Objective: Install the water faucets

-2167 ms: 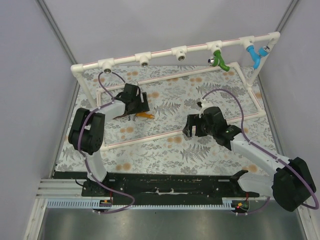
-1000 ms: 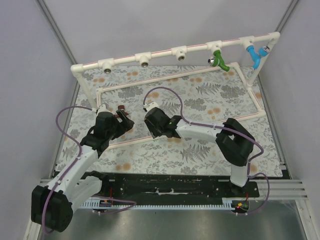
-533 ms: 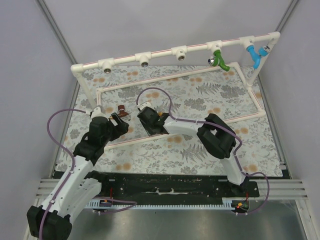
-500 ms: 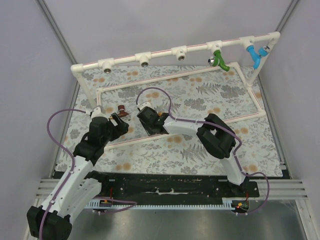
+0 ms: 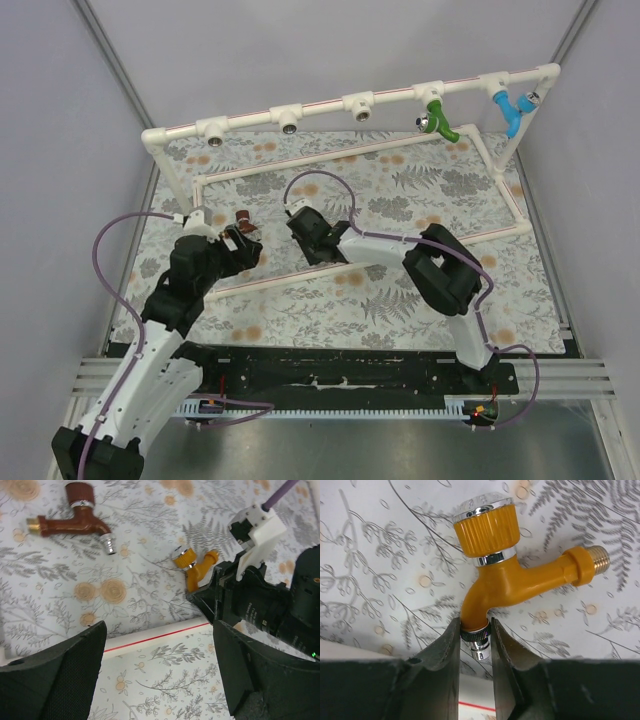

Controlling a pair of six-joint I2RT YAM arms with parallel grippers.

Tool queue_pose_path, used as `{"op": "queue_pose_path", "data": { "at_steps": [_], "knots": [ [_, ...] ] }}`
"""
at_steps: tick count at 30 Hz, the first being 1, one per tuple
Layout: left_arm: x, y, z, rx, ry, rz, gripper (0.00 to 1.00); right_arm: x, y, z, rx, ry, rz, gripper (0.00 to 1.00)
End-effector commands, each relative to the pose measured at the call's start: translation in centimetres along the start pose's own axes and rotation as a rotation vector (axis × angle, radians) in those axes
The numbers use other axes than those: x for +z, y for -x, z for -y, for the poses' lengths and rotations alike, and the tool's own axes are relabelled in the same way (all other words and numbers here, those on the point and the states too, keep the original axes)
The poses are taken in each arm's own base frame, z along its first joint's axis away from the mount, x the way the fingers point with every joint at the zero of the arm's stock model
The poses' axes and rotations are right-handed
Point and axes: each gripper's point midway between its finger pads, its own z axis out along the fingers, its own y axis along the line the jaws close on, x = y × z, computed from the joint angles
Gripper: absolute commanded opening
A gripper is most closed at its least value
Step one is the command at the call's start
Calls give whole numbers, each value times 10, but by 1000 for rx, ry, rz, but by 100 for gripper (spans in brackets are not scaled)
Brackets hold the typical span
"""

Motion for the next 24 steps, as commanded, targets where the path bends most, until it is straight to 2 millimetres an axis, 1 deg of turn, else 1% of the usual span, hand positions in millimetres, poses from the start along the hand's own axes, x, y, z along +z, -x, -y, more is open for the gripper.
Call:
{"op": "queue_pose_path", "data": {
  "at_steps": [1,2,4,5,7,9,10,11,12,14,16,17,18,21,23,24],
  "knots": [
    [-9,27,41,136,-225,106,90,-46,37,16,11,68,104,1],
    [-12,32,48,165,-263,129,90,-60,46,20,11,87,133,0],
    [-20,40,65,242,-361,178,90,-83,55,24,0,137,168,0],
    [-24,43,74,289,-414,202,90,-93,58,24,-9,169,184,0],
    [-35,54,90,377,-507,289,91,-121,62,24,-27,238,224,0],
    [-46,59,104,480,-604,383,91,-146,63,24,-49,287,256,0],
    [-50,60,110,546,-644,430,91,-156,59,20,-58,321,262,0],
    [-53,61,113,597,-674,479,92,-171,60,21,-65,342,287,0],
    [-57,63,117,644,-703,533,93,-181,59,20,-72,362,298,0],
    [-57,67,118,695,-703,587,96,-199,59,24,-75,372,328,0],
    [-55,70,120,728,-699,600,98,-209,56,28,-76,368,340,0],
    [-55,67,122,742,-721,592,98,-211,55,31,-78,363,343,0],
    [-54,63,126,760,-753,579,98,-214,53,32,-76,360,343,0],
    [-46,38,133,809,-875,529,97,-225,55,34,-75,370,359,0],
    [-41,29,135,803,-919,549,96,-232,56,33,-71,383,367,0],
    [-39,28,135,800,-931,576,95,-236,58,33,-67,389,375,0]
  ]
}}
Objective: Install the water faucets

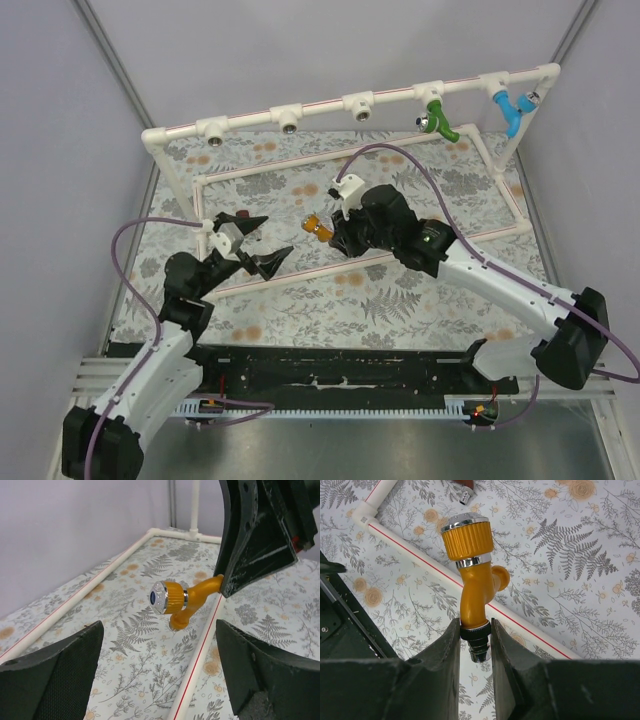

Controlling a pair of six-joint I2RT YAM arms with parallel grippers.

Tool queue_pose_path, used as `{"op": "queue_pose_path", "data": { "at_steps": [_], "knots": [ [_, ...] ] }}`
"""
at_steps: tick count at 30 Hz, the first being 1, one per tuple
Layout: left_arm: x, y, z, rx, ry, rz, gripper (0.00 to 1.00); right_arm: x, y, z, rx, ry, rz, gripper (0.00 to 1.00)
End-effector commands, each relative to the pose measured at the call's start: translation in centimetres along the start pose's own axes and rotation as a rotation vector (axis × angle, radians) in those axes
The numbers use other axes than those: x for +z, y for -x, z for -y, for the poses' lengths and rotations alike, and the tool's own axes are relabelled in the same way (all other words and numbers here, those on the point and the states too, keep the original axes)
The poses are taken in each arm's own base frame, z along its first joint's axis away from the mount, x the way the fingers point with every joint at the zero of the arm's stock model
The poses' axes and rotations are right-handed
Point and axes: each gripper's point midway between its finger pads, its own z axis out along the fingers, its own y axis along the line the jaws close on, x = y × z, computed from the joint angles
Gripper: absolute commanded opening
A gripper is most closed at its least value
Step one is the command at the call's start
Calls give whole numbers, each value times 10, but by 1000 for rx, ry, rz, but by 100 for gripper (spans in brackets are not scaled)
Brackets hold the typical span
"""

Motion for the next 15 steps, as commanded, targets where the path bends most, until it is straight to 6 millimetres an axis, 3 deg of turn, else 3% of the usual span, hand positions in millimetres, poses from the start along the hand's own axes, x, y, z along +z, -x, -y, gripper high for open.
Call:
{"op": "queue_pose_path", "data": {
  "at_steps": [1,6,15],
  "knots": [
    [8,-6,15,116,-125,114,94,-18,15,-9,-7,44,48,0],
    [22,-38,27,112,-211,56,90,-32,30,-17,9,80,95,0],
    [60,-33,44,105,-287,109,90,-46,45,-33,37,154,138,0]
  ]
}}
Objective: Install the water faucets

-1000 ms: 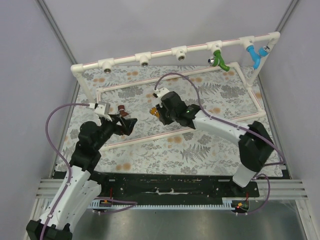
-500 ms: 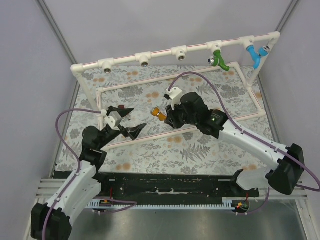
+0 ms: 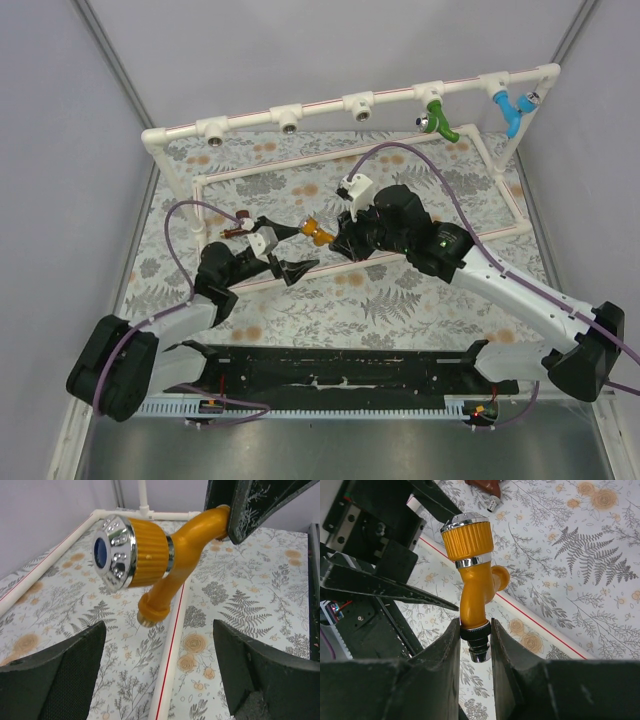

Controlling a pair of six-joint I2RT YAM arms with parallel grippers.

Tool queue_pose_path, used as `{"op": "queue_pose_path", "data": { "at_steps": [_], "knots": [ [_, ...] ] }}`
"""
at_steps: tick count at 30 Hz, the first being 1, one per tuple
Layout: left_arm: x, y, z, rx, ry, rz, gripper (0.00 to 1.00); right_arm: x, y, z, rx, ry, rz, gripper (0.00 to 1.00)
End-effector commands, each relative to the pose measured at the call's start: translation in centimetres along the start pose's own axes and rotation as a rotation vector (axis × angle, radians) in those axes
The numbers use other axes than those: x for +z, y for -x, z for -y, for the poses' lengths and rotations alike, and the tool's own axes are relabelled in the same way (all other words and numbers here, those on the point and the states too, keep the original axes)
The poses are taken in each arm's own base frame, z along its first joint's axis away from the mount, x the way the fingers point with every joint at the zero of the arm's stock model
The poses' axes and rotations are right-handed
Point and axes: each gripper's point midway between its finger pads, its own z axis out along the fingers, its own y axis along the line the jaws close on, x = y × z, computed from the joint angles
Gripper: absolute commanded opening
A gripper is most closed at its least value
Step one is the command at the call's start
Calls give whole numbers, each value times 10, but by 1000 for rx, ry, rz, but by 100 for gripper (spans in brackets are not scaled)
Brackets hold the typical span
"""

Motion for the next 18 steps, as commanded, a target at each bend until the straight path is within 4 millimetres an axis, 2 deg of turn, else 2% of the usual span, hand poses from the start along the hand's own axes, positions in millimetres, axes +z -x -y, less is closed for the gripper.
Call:
{"op": "queue_pose_path", "data": {
  "at_steps": [1,7,13,18],
  "knots": [
    [27,45,-4,156,-44,145,90,-17,39,-18,14,71,115,0],
    [44,46,-2,157,-90,159,85,-22,47,-25,36,99,144,0],
    [48,35,-2,150,-100,141,81,-27,52,-25,46,94,164,0],
    [49,32,-3,152,-100,138,71,-29,55,-27,53,105,174,0]
  ]
}}
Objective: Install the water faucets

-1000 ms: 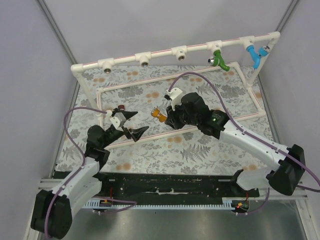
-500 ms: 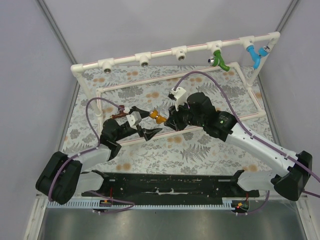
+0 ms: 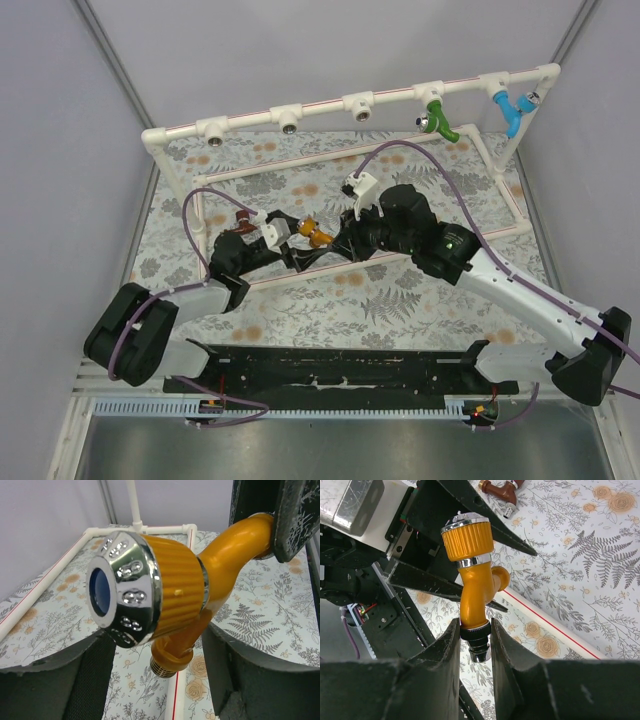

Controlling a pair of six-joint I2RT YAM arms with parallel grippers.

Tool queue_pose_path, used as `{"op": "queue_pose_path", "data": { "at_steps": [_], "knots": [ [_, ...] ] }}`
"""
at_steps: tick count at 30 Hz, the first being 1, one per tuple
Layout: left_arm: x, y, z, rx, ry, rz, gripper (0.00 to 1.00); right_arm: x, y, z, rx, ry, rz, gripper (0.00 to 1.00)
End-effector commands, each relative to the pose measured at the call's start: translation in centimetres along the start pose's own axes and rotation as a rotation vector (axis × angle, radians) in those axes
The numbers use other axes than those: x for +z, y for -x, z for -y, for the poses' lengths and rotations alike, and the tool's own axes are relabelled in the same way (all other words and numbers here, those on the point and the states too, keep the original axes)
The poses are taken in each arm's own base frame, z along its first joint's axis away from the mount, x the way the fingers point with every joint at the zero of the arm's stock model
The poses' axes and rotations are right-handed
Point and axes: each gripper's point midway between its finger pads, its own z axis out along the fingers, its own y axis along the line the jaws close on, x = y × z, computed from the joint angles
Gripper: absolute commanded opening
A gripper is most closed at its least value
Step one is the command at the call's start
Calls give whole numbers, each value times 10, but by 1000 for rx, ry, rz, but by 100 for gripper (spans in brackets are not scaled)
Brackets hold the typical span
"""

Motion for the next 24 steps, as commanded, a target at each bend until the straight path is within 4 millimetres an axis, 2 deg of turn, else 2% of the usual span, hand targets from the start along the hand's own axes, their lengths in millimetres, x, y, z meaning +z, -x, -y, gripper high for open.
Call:
{"op": "queue_pose_path", "data": {
  "at_steps": [1,5,8,9,10,14,16,20,24],
  "knots": [
    [8,25,-3,116,-24,79,66,-18,46,-17,-13,53,143,0],
    [7,31,-3,128,-22,89,34,-17,45,-17,-8,52,142,0],
    [5,25,0,128,-38,43,11,-19,42,-13,-7,30,140,0],
    [3,23,0,141,-45,16,3,-20,40,-10,-9,13,136,5],
    [2,20,1,139,-50,-20,2,-21,39,-7,-12,-4,131,15],
    [-12,17,-6,161,-5,-179,2,-27,31,5,-54,-69,73,66],
    [-23,18,-10,158,28,-263,2,-31,31,12,-76,-109,47,79],
    [-39,24,-12,119,77,-372,2,-33,34,12,-110,-113,4,85],
    [-47,31,-7,64,100,-416,2,-27,50,-4,-104,-42,21,85]
  ]
}}
